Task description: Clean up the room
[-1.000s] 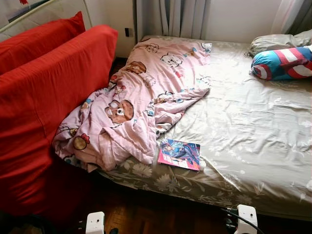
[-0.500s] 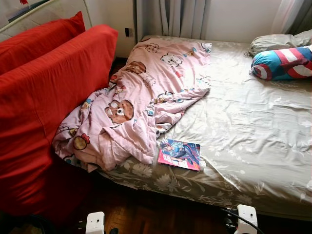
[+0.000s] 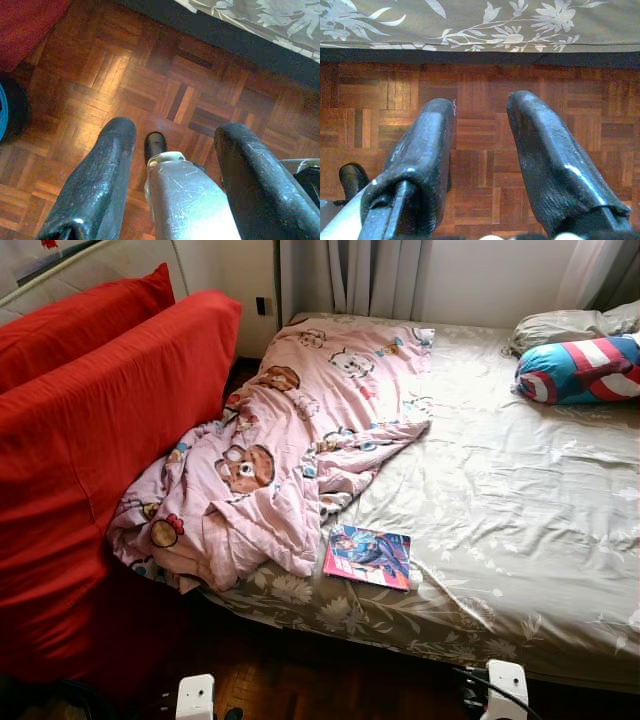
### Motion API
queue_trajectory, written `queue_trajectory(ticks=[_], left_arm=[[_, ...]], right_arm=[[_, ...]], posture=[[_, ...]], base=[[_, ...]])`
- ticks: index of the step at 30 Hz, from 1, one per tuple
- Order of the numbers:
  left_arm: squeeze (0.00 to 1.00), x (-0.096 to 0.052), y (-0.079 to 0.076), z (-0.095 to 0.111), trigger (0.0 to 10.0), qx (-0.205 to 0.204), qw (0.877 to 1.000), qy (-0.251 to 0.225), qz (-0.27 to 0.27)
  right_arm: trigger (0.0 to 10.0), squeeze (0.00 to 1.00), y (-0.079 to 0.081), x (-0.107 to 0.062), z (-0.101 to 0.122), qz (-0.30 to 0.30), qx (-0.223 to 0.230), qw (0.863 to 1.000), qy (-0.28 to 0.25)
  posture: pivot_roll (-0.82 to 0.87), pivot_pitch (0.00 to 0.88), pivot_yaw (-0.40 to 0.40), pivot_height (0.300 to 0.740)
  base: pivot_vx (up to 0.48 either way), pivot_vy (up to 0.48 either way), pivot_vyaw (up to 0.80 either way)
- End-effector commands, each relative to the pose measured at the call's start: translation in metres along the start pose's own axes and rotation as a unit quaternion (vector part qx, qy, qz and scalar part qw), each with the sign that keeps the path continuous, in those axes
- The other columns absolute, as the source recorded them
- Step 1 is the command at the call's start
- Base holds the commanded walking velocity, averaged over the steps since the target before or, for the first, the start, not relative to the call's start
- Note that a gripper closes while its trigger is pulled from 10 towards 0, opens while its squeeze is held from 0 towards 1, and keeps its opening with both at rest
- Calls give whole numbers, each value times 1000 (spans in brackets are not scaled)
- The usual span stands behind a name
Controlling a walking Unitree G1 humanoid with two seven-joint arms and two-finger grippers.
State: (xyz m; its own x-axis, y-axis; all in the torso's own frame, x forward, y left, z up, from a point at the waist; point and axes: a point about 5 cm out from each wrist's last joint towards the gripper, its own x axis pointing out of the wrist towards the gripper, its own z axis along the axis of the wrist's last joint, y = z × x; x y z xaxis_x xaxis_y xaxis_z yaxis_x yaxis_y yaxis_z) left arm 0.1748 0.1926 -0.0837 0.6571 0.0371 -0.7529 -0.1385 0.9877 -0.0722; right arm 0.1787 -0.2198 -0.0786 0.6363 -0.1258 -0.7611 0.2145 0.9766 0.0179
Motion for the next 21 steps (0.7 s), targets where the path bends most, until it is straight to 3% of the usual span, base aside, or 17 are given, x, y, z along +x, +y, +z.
queue_trajectory(ticks=[1, 21], left_arm=[[0, -3, 36, 5, 10000, -16, 997, 26, 67], [0, -3, 38, 6, 10000, -13, 997, 26, 69]], right_arm=[[10000, 0, -6, 7, 27, 25, -33, 999, 16], [10000, 0, -5, 7, 27, 28, -25, 999, 11]], posture=[[-24, 0, -9, 740], [-6, 0, 9, 740]], base=[[0, 0, 0], [0, 0, 0]])
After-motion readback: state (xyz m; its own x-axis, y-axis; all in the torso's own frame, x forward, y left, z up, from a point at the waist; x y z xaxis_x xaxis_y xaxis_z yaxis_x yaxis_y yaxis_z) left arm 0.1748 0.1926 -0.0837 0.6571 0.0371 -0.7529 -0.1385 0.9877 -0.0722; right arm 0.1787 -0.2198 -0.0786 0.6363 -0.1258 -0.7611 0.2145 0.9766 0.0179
